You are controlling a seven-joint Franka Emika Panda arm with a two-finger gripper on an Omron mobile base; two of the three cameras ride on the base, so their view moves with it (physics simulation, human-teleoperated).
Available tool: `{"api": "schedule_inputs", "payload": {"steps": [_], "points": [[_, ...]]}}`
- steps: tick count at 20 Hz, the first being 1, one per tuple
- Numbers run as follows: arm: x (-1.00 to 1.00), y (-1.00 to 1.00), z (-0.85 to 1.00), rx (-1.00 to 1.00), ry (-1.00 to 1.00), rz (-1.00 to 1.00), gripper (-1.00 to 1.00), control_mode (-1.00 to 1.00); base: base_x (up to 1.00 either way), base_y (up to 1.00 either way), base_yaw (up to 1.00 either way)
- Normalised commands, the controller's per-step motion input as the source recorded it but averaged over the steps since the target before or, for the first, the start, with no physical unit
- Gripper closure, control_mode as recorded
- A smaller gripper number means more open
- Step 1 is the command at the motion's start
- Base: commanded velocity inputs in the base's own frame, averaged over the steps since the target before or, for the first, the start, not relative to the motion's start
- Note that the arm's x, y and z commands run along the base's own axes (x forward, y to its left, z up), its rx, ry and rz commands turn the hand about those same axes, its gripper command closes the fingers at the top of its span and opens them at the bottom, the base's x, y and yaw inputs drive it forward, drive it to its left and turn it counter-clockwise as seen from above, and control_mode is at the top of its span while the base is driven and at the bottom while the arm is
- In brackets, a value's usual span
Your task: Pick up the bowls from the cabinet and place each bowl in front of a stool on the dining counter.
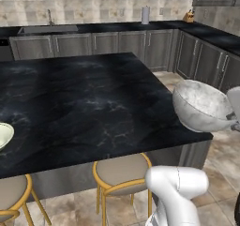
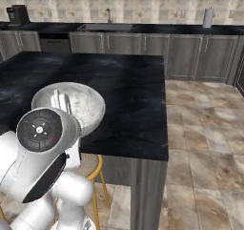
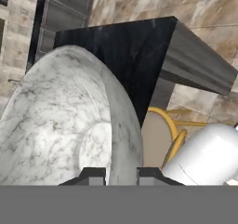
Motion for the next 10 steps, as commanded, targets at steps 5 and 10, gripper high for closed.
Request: {"api": "schedule_inputs", "payload": {"steps": [5,10], "points": [[0.38,0.85,-0.27,-0.32,-0.03,-0.14,1.0,-1.0,0.0,0.0,0.0],[0.26,0.45,-0.18,-0.22,0.0,-0.11,1.0,-1.0,0.0,0.0,0.0]]}}
